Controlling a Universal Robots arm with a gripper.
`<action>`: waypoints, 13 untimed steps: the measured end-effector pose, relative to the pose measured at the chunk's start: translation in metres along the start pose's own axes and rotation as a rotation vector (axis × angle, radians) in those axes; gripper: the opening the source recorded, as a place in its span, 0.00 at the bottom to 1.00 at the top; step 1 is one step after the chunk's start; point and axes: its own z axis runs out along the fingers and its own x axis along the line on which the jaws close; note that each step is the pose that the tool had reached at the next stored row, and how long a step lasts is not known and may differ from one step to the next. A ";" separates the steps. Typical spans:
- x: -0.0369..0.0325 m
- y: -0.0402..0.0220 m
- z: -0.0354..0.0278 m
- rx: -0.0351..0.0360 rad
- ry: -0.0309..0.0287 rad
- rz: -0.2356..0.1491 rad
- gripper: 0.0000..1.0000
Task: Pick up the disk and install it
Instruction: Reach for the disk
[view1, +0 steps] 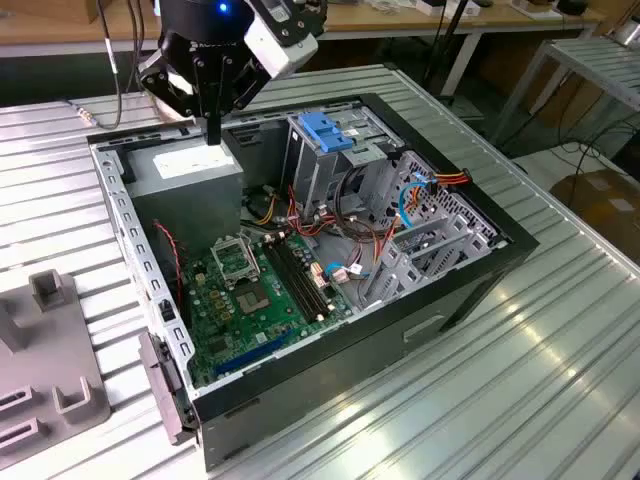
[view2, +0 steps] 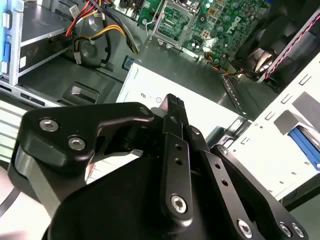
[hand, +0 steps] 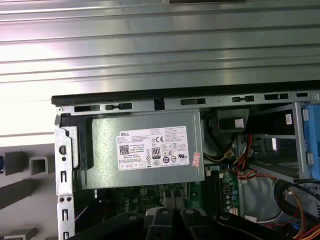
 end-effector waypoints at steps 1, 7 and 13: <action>0.0050 -0.0004 -0.0001 -0.0001 -0.0001 0.000 0.10; 0.0126 -0.0010 -0.0003 -0.0001 0.0000 0.000 0.10; 0.0188 -0.0014 -0.0005 0.0000 0.0000 0.000 0.10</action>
